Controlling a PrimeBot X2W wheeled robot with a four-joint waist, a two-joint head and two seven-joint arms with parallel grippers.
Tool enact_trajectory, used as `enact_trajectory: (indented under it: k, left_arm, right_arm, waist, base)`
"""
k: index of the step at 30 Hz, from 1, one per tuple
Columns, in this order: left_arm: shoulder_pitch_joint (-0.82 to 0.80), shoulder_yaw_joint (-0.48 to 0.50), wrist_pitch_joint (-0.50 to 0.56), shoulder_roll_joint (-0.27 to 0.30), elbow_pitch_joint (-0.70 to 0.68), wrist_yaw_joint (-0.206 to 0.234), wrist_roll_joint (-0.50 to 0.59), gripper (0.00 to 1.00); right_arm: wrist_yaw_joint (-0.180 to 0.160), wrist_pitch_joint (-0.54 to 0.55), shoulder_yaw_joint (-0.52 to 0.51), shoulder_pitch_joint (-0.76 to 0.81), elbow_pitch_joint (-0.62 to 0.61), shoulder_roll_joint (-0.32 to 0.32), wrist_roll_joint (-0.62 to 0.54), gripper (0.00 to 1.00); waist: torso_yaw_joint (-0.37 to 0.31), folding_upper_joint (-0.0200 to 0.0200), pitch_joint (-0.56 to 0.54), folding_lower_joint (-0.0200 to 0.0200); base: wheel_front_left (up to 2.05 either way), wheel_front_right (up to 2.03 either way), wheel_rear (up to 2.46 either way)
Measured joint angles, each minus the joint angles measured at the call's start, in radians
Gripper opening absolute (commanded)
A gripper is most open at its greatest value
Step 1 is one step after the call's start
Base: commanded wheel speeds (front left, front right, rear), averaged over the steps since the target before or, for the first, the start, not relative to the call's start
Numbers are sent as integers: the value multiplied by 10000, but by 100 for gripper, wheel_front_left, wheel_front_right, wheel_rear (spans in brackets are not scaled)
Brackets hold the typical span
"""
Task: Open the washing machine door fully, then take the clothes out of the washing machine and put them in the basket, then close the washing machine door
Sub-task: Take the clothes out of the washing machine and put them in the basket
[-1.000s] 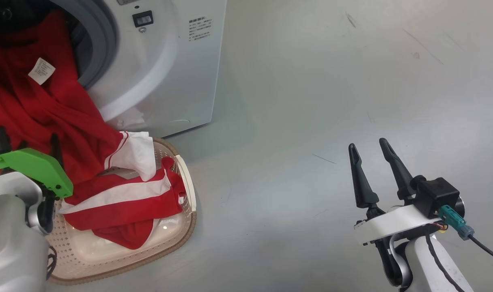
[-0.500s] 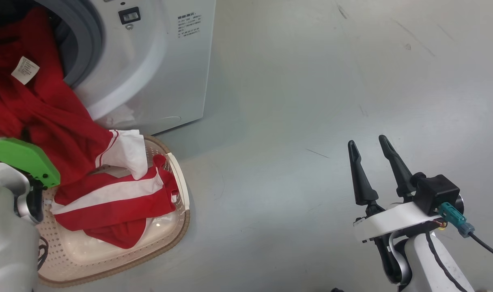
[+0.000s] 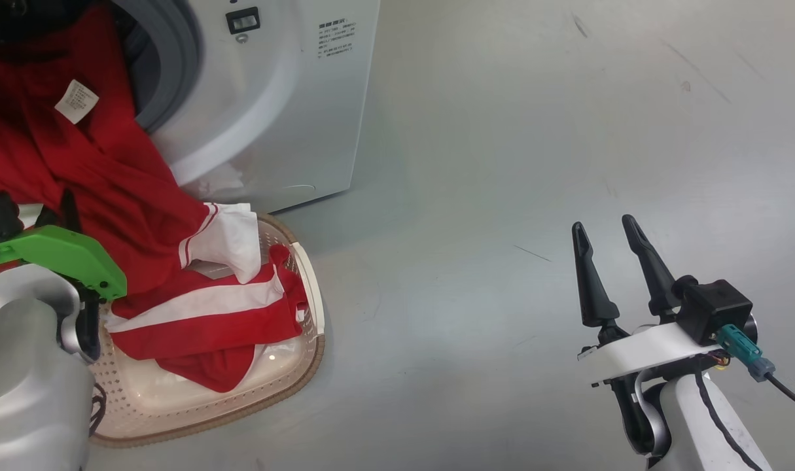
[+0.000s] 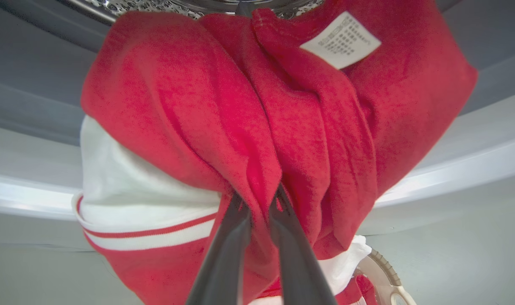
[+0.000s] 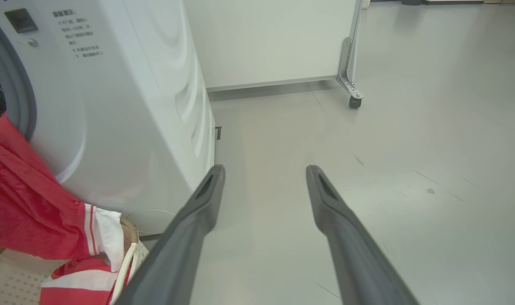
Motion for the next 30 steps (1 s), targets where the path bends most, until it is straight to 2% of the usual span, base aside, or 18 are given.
enact_trajectory:
  k: [9, 21, 30]
  left_arm:
    - [462, -255, -1409, -477, -604, -209, 219, 0]
    - [1243, -621, -1553, -1058, -1985, -270, 700, 0]
    - [1664, -617, -1553, -1072, -3927, -209, 1166, 0]
  right_arm:
    - [-77, 0, -207, 3, 2, 0, -44, 100]
    - [-79, 0, -443, 120, 44, -205, -222, 100]
    - [-77, 0, -451, 471, 153, -222, -328, 100]
  waist:
    - [530, 0, -210, 0]
    - [1381, 0, -761, 0]
    - [1997, 0, -1282, 0]
  base:
    - [0, 0, 0]
    - [0, 0, 0]
    - [0, 0, 0]
